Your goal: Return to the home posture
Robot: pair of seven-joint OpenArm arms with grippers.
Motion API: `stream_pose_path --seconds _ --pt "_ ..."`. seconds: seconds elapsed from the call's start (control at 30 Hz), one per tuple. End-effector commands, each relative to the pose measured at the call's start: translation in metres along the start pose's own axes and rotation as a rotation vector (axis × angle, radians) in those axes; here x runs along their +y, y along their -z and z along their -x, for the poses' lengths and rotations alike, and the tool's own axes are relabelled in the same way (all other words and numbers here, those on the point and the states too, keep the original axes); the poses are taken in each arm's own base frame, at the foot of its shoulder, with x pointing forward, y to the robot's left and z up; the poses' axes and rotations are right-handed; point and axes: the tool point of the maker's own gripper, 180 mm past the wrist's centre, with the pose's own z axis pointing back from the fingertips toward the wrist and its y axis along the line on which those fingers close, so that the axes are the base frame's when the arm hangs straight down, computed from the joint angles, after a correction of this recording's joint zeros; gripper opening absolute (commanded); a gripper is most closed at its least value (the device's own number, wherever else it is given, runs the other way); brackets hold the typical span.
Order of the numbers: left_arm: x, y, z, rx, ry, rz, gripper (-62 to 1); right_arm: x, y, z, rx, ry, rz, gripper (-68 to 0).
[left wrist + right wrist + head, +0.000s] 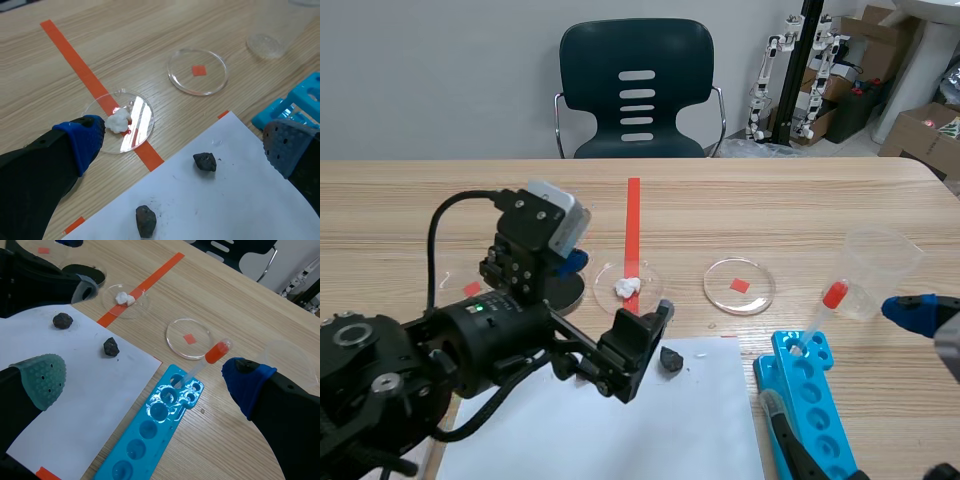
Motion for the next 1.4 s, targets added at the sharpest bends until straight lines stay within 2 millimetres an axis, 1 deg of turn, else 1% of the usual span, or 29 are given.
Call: stream_pose_path --seconds 0.0,0.17,0.33,0.47,0.6,0.77,0.93,1.07,1.17,1.37 --pt "-0.001 -0.010 -0.015 -0.062 -0.008 0.010 1.4 -0.003 0.001 -0.009 -0.033 -0.007 0.005 0.4" --pt "-0.002 -0.039 -0.026 -0.114 0.001 0.053 1.4 -0.003 0.001 -0.009 -0.033 -0.007 0.005 0.4" --pt "-0.007 -0.068 -0.039 -0.151 0.016 0.101 1.4 -0.003 0.001 -0.009 -0.033 -0.007 0.005 0.4" --pt "-0.010 -0.089 -0.049 -0.184 0.051 0.122 1.4 -0.003 0.001 -0.009 -0.033 -0.007 0.005 0.4" --pt "-0.013 -0.105 -0.056 -0.206 0.104 0.116 1.4 -0.003 0.001 -0.009 -0.033 -0.007 0.005 0.4" --pt "-0.024 -0.120 -0.058 -0.235 0.166 0.129 1.4 -0.003 0.001 -0.009 -0.033 -0.007 0.005 0.4" --pt "-0.037 -0.131 -0.056 -0.259 0.170 0.147 1.4 -0.003 0.001 -0.009 -0.033 -0.007 0.005 0.4" --pt "-0.034 -0.138 -0.056 -0.282 0.151 0.093 1.4 -0.003 0.001 -0.009 -0.033 -0.007 0.005 0.4" --pt "-0.035 -0.143 -0.056 -0.297 0.135 0.084 1.4 -0.003 0.001 -0.009 -0.033 -0.007 0.005 0.4" --pt "-0.038 -0.144 -0.055 -0.295 0.144 0.096 1.4 -0.003 0.001 -0.009 -0.033 -0.007 0.005 0.4"
